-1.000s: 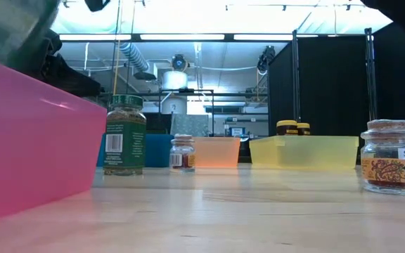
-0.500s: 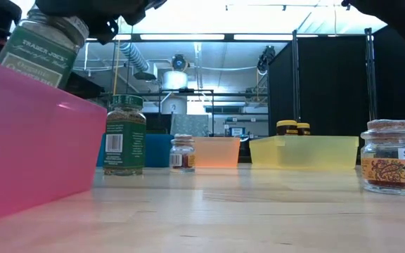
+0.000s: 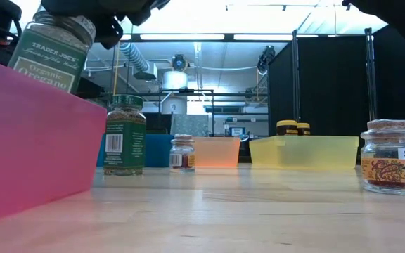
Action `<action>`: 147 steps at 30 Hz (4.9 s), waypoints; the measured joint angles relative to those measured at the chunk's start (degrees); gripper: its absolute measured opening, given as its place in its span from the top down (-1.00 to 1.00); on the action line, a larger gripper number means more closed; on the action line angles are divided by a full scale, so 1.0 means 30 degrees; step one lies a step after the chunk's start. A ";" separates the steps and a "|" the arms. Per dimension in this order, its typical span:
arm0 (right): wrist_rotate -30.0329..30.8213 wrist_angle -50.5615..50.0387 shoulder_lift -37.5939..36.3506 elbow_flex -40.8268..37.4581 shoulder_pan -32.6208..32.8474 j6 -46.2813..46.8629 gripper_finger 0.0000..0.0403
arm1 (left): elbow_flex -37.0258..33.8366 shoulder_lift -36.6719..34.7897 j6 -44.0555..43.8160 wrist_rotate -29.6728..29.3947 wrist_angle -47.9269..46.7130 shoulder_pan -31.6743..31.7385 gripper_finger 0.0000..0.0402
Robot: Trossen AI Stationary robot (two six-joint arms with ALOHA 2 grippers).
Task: Sort spices by type
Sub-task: Put the bottom green seasoning bottle into the red bin, then adjust the green seasoning bottle in the red bin
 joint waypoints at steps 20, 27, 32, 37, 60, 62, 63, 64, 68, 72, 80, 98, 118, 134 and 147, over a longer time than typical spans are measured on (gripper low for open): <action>0.0000 0.0015 0.0000 0.0007 0.0015 0.0010 -0.15 | 0.0000 -0.0007 0.0000 -0.0015 -0.0007 -0.0001 0.08; 0.0727 0.0458 0.0000 0.0007 0.0015 -0.0070 -0.16 | 0.0000 -0.0007 0.0000 -0.0015 -0.0007 0.0001 0.08; 0.0851 0.1027 -0.0080 0.0007 0.0084 0.0136 -0.15 | 0.0007 -0.0007 0.0000 -0.0015 -0.0036 -0.0001 0.08; 0.1895 0.1956 0.0249 0.0042 0.0541 0.0301 -0.17 | 0.0015 -0.0007 0.0000 -0.0015 -0.0080 0.0005 0.08; 0.3094 0.8718 0.2047 0.0058 0.1661 0.1612 -0.13 | 0.0022 0.0124 0.0007 -0.1429 -0.0087 0.0004 0.08; 0.2999 0.9010 0.2308 0.0000 0.1668 0.1994 -0.13 | 0.0022 0.0172 -0.0080 -0.1415 -0.0095 0.0005 0.08; 0.2951 0.9690 0.2683 0.0019 0.1668 0.2248 -0.13 | 0.0022 0.0259 -0.0188 -0.1422 -0.0098 0.0005 0.08; 0.2964 0.9943 0.2842 0.0027 0.1661 0.2519 -0.13 | 0.0022 0.0316 -0.0334 -0.1387 -0.0117 0.0005 0.08; 0.2962 0.9478 0.3459 -0.0007 0.1661 0.3432 -0.12 | 0.0022 0.0632 -0.0656 -0.1357 -0.0110 0.0005 0.08; 0.3026 0.8559 0.3948 0.0002 0.1740 0.3775 -0.11 | 0.0022 0.0904 -0.1100 -0.1352 -0.0102 0.0005 0.08; 0.3086 0.7266 0.4073 0.0000 0.2193 0.3765 -0.11 | 0.0022 0.1137 -0.2326 -0.1365 -0.0131 0.0005 0.08; 0.6225 0.4657 0.1614 0.0000 0.2501 0.0659 -0.11 | 0.0000 0.1253 -0.3664 -0.1317 0.1285 -0.0003 0.08; 1.3138 -0.7502 -1.0228 0.0022 0.5124 0.4785 -0.11 | 0.4235 0.3406 -0.0889 0.7980 0.1860 -0.0988 0.08; 1.3041 -1.4800 -1.1715 0.0022 0.7009 1.2429 -0.11 | 0.8718 1.2916 0.3446 0.8931 0.2387 -0.3369 0.08; 1.3216 -1.7307 -1.1948 -0.0350 0.8974 1.7815 -0.11 | 1.5761 1.7281 -0.1343 0.8068 -0.9022 -0.3449 0.09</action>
